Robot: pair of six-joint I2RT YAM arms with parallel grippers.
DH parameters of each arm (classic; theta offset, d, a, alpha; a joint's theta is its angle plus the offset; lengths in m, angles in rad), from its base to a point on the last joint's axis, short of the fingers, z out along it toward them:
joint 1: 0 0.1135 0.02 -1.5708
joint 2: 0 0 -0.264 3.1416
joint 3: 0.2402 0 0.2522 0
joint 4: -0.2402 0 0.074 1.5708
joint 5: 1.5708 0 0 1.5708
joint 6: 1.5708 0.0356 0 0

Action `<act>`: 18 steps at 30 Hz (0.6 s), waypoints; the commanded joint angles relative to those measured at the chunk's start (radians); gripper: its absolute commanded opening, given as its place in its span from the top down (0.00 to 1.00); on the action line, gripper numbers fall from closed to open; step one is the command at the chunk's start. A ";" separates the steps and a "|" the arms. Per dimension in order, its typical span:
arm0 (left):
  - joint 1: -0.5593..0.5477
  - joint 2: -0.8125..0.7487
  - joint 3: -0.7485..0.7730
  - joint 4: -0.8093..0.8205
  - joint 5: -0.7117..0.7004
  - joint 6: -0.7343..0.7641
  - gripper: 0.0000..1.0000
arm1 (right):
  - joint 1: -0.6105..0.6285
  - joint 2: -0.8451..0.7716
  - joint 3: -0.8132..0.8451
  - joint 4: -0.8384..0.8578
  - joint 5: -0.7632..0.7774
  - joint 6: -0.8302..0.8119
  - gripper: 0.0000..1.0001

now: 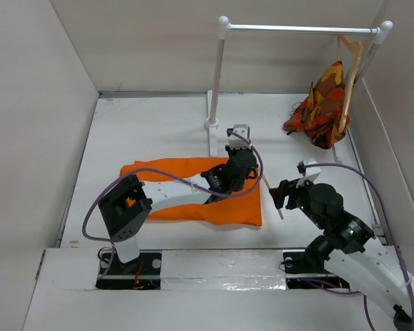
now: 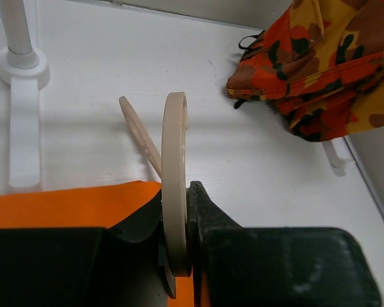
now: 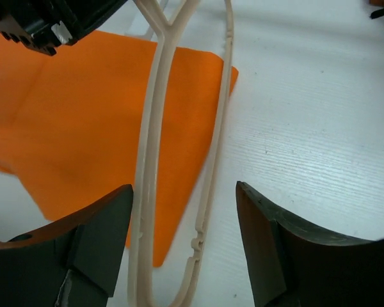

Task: Place the trousers on the hanger

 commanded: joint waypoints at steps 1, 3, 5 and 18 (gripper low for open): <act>-0.029 -0.083 -0.093 0.119 0.037 -0.139 1.00 | 0.002 -0.015 0.071 -0.020 0.004 -0.012 0.31; -0.029 -0.089 -0.137 0.153 0.070 -0.180 1.00 | 0.002 -0.016 0.083 -0.016 -0.043 -0.031 0.30; -0.029 -0.074 -0.151 0.165 0.062 -0.203 1.00 | 0.002 -0.016 0.106 -0.022 -0.080 -0.051 0.23; -0.116 -0.074 -0.251 0.248 -0.102 -0.363 1.00 | 0.002 0.094 0.033 0.111 -0.090 -0.069 1.00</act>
